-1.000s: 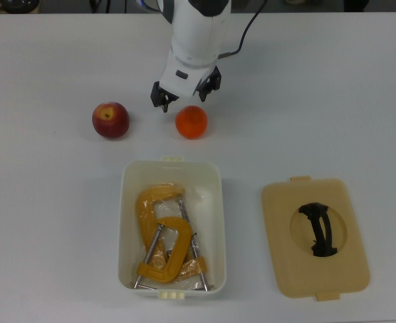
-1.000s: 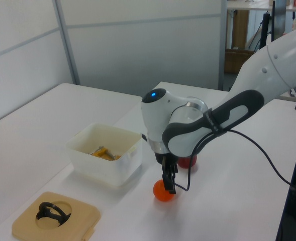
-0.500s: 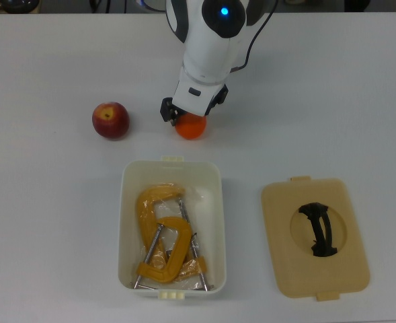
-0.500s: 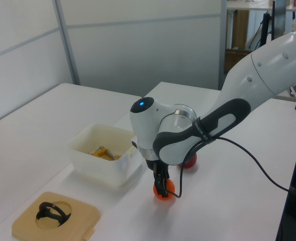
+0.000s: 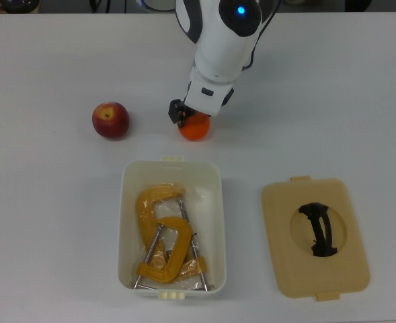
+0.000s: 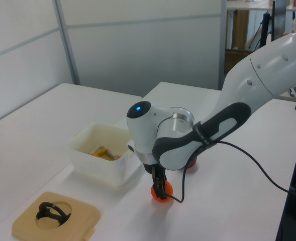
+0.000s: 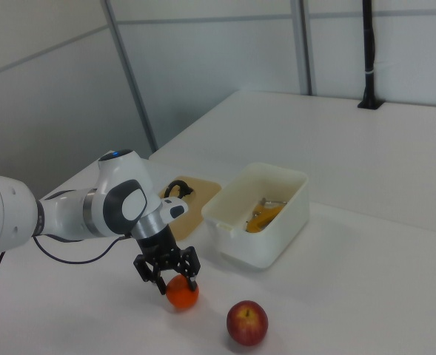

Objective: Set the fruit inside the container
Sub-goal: 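Lift the orange and carry it over the white container, then lower the orange into the container and open the gripper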

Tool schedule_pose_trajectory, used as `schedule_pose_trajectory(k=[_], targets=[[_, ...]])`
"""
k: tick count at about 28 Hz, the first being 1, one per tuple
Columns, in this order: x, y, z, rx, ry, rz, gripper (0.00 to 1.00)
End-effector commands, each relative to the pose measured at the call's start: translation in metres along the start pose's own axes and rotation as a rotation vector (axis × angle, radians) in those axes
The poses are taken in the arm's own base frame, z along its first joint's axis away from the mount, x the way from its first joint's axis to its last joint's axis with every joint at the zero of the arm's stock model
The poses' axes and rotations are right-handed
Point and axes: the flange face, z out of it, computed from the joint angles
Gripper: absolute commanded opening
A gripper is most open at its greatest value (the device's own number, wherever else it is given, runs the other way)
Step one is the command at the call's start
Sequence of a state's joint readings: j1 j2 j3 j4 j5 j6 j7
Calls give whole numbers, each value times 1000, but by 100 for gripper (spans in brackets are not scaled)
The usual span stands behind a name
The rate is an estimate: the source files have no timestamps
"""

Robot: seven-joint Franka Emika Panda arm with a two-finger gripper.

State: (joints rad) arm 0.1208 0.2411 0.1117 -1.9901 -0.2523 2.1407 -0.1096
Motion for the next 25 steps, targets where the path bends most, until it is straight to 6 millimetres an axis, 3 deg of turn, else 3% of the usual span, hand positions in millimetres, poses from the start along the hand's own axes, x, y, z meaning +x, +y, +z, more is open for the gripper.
schedule_pose_trajectory(k=[1, 3, 4, 6, 10, 13, 15, 18, 23, 25], targets=[[8, 9, -56, -4, 59, 58, 0], [14, 20, -90, 27, 83, 98, 0], [19, 35, -123, 68, 121, 143, 0], [21, 53, -151, 99, 173, 187, 0], [22, 81, -187, 108, 260, 248, 0], [31, 98, -189, 106, 298, 289, 0], [43, 120, -193, 92, 400, 350, 0], [53, 133, -189, 72, 496, 396, 0], [68, 148, -150, 48, 519, 406, 3], [72, 147, -137, 27, 498, 391, 10]])
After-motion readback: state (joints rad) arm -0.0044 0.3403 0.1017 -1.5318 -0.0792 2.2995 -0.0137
